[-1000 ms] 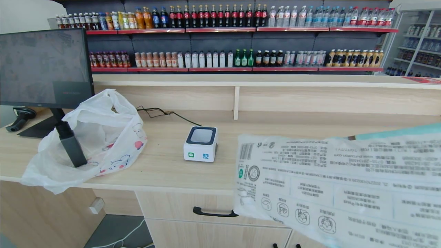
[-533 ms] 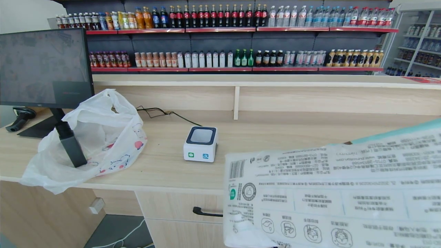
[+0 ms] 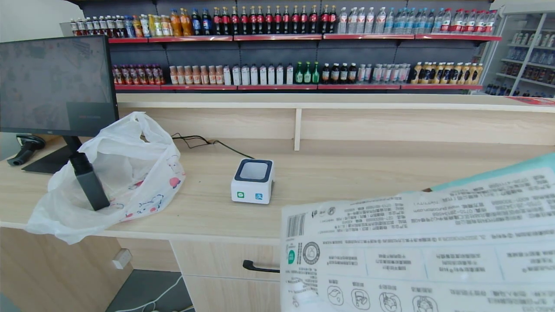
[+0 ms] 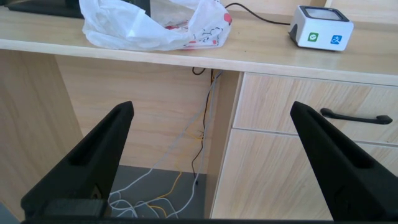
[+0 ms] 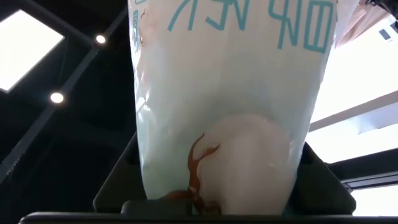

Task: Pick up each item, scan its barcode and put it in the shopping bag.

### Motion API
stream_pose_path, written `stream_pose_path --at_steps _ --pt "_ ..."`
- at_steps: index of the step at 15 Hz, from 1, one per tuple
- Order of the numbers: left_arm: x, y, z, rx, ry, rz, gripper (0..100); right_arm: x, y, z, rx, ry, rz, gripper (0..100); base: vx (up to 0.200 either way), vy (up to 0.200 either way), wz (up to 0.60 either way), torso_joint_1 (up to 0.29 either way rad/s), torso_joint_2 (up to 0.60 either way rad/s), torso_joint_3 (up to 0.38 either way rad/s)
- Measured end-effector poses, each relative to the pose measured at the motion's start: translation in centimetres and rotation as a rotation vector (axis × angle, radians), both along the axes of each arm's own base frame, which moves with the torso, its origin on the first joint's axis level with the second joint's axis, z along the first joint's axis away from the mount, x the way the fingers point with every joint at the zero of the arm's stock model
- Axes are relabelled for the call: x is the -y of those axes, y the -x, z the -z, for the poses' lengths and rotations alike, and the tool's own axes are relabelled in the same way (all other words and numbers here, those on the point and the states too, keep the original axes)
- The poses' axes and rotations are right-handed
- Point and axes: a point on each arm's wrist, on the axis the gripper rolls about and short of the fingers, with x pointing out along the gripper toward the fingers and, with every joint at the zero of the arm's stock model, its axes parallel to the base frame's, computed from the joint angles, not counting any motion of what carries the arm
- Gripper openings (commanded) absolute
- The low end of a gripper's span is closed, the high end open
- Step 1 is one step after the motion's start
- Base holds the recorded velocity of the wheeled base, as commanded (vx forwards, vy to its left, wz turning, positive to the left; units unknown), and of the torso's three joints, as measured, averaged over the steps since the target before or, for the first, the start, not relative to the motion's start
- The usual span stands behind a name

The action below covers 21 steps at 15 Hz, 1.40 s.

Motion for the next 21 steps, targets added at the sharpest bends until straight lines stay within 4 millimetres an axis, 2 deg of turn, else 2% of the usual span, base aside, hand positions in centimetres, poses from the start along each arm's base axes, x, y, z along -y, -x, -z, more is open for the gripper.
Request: stream_pose_path --at_steps 9,16,21 --pt "0.0 0.0 0.0 0.000 0.000 0.000 100 2.0 2.4 -2.7 0.032 -0.093 -0.022 0 0.000 0.000 0.00 0.000 0.00 0.000" --pt "0.0 0.0 0.0 0.000 0.000 0.000 100 2.2 2.8 -2.8 0.037 -0.097 -0.020 0 0.000 0.000 0.00 0.000 0.00 0.000" --pt "0.0 0.0 0.0 0.000 0.000 0.000 100 3.2 2.8 -2.3 0.071 -0.087 0.037 0 0.000 0.000 0.00 0.000 0.00 0.000"
